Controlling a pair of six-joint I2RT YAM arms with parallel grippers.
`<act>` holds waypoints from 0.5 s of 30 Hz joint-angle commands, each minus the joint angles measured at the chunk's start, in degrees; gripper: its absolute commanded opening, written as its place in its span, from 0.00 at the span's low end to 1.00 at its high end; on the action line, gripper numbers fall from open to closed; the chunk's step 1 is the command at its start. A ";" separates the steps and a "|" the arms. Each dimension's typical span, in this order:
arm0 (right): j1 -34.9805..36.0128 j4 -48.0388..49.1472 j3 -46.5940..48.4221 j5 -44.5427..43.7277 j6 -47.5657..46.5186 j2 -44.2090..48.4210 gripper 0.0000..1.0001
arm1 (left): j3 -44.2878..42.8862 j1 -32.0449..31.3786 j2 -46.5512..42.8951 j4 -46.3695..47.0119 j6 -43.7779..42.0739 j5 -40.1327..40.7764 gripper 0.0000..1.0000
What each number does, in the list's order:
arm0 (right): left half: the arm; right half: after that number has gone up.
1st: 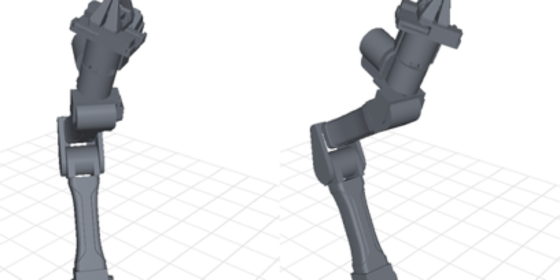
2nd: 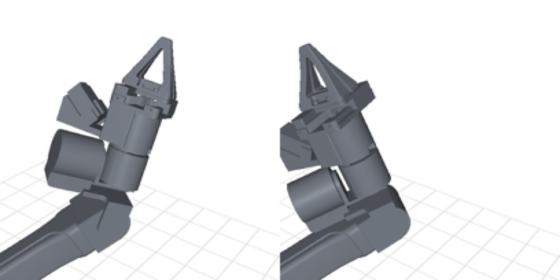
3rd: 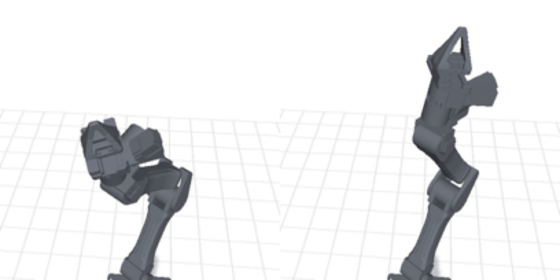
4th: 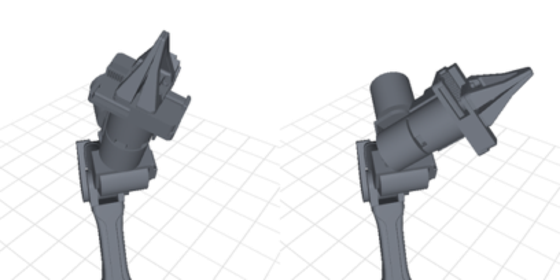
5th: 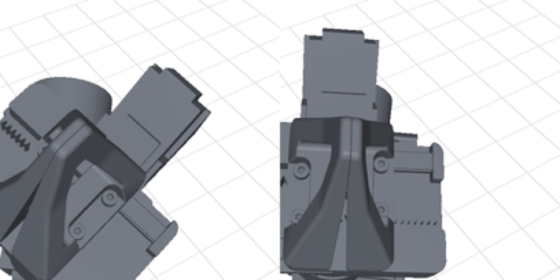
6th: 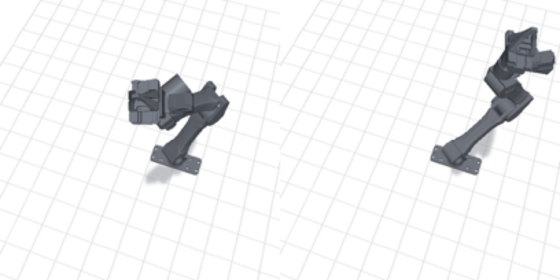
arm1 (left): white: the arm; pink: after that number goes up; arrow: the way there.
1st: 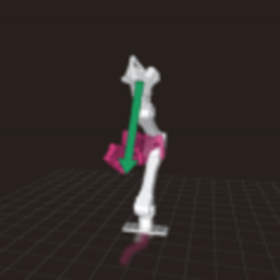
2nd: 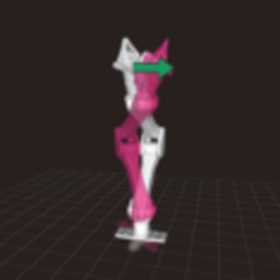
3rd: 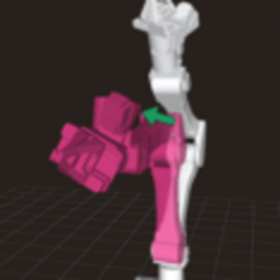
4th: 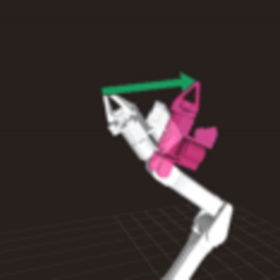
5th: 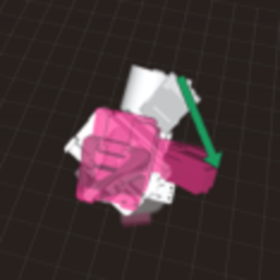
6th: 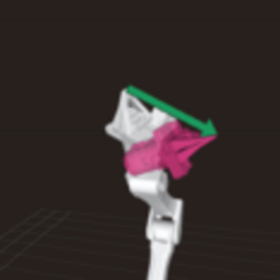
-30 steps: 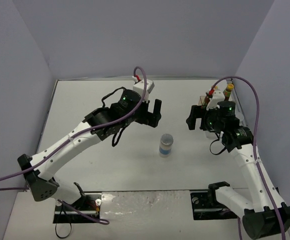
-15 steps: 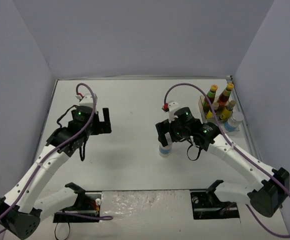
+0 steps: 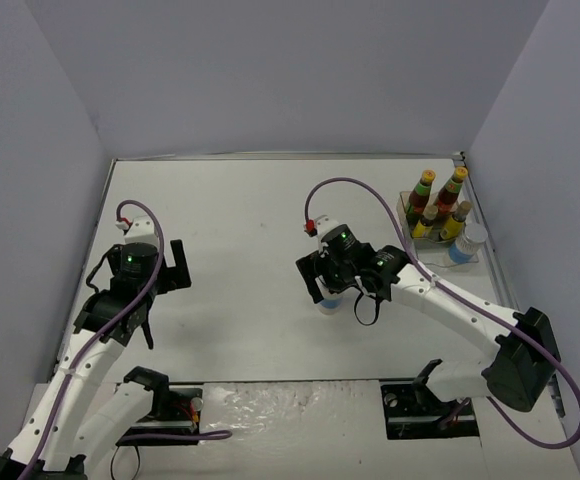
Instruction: Organize the condiment bottles
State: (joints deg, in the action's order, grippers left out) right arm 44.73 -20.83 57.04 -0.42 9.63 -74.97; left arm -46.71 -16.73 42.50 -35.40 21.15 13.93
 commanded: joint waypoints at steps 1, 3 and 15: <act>0.71 2.01 -1.14 -4.14 1.76 -2.32 0.86 | -1.11 0.90 1.21 4.86 -1.82 1.29 0.97; 0.63 2.27 -1.06 -4.48 1.87 -3.09 0.76 | -1.27 1.34 2.00 4.81 -1.98 0.61 0.97; -4.09 2.33 -1.59 -9.93 5.83 0.83 0.04 | -1.11 2.41 1.89 5.52 -3.05 0.35 0.97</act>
State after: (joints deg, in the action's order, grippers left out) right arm 44.49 -19.53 55.57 -5.39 12.82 -77.98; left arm -46.48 -14.84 44.40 -33.44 19.17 13.98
